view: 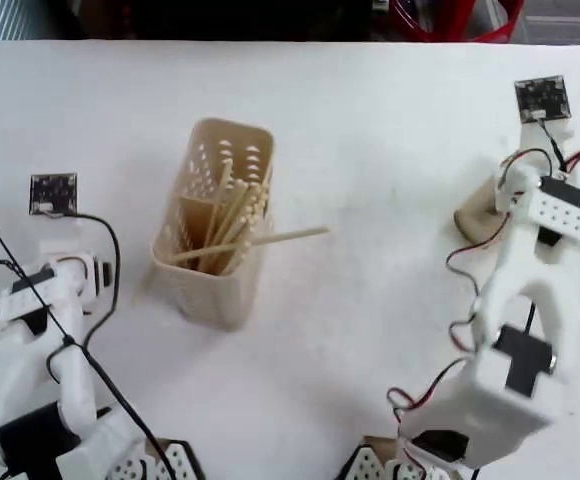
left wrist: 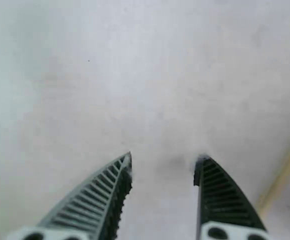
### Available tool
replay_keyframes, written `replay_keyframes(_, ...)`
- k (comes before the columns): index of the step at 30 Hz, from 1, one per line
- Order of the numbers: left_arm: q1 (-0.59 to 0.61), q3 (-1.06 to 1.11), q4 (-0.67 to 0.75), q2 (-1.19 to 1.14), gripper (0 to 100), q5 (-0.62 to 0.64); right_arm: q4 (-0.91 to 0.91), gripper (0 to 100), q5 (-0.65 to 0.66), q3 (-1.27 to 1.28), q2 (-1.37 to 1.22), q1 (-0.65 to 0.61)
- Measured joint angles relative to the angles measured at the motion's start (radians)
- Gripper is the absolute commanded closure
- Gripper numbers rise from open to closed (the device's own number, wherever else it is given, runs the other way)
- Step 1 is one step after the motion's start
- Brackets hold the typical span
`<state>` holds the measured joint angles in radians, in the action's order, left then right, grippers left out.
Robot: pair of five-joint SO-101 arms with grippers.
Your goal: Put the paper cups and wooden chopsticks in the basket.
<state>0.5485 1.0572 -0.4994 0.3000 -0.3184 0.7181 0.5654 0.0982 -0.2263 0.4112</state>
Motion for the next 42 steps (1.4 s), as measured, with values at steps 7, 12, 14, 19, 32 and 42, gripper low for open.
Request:
replay_keyframes(7,0.0,0.0,0.0,0.0,79,0.0,0.101,97.7,0.095,-0.051,-0.075,0.005)
replay_keyframes(12,0.0,0.0,0.0,0.0,79,0.0,0.043,97.7,0.103,0.176,0.072,-0.006)
replay_keyframes(14,0.0,0.0,0.0,0.0,79,0.0,-0.012,97.7,0.104,0.33,0.173,-0.032)
replay_keyframes(19,0.0,0.0,0.0,0.0,79,0.0,-0.077,97.7,0.141,0.7,0.485,-0.163)
replay_keyframes(32,0.0,0.0,0.0,0.0,79,0.0,-0.008,97.7,0.129,0.844,0.755,-0.215)
replay_keyframes(42,0.0,0.0,0.0,0.0,79,0.0,-0.003,95.0,0.107,0.557,0.64,-0.18)
